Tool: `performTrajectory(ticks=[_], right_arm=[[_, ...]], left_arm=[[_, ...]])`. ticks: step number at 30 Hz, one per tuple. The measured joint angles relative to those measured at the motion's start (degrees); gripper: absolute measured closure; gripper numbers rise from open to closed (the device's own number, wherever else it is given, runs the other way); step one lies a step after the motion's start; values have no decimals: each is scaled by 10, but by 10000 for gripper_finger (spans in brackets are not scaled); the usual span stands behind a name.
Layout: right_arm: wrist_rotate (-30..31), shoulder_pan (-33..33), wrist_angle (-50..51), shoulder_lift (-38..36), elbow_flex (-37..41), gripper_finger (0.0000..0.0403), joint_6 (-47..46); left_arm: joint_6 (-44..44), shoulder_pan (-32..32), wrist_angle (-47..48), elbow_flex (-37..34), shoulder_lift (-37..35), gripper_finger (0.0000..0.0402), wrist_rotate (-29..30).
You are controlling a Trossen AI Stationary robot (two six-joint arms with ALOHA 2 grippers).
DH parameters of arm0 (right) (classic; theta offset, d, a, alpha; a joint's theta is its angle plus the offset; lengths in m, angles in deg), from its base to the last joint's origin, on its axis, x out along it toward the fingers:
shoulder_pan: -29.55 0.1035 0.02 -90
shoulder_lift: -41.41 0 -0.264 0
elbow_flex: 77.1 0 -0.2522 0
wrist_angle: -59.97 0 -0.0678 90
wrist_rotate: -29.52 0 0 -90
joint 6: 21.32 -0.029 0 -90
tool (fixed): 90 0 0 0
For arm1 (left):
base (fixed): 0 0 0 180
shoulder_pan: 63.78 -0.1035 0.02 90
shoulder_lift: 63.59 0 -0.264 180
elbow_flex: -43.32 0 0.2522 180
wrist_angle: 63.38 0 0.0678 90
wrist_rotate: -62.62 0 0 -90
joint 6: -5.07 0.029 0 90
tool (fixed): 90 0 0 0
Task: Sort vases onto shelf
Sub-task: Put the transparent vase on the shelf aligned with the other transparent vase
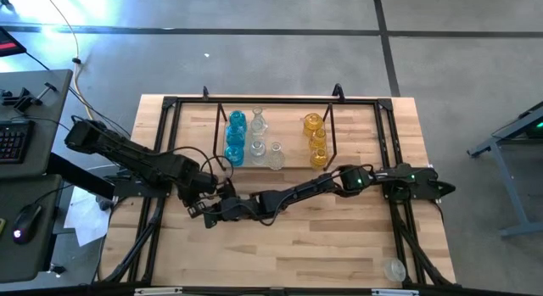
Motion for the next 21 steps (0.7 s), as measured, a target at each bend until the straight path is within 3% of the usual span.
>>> performTrajectory(ticks=[7, 12, 21], right_arm=[[-23, 1, 71, -26, 1, 402, -9], [-83, -7, 135, -55, 2, 403, -8], [-98, -14, 168, -85, 3, 400, -32]], left_arm=[[20, 0, -18, 1, 0, 401, 1], [34, 1, -64, 2, 0, 401, -31], [41, 17, -133, 0, -1, 401, -28]])
